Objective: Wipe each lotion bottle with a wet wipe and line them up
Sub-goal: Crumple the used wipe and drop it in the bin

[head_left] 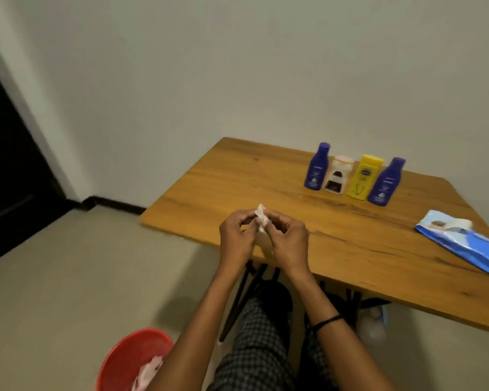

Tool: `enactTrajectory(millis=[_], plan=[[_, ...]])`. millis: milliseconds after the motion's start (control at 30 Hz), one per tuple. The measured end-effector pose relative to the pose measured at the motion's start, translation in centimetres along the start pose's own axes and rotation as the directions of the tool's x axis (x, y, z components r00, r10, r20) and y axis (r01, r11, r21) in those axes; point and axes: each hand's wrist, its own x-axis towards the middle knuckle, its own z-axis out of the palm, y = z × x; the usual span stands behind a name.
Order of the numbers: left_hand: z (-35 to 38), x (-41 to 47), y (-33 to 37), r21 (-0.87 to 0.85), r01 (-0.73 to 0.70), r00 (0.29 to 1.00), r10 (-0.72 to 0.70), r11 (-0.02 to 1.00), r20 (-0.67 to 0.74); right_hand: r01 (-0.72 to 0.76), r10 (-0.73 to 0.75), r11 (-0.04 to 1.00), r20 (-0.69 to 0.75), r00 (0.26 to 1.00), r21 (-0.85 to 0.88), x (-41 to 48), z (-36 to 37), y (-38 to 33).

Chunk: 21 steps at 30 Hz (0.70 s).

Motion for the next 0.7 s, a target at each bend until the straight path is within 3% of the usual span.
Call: enactTrajectory(millis=[267, 467, 700], plan=[[-14.8, -7.0, -3.8, 0.000, 0.171, 0.927, -0.161, 0.985, -0.338, 0.010, -0.020, 0.999, 0.356, 0.934, 0.031, -7.3, 12.8, -0.3], [-22.7, -13.4, -7.3, 0.001, 0.314, 0.840, -0.278, 0.949, -0.466, -0.020, 0.025, 1.000, 0.551, 0.834, -0.015, -13.8, 20.3, 2.0], [-26.4, -18.5, -11.2, -0.031, 0.445, 0.729, -0.382, 0.895, -0.568, -0.108, 0.149, 0.989, 0.647, 0.748, -0.103, -18.5, 24.4, 5.3]])
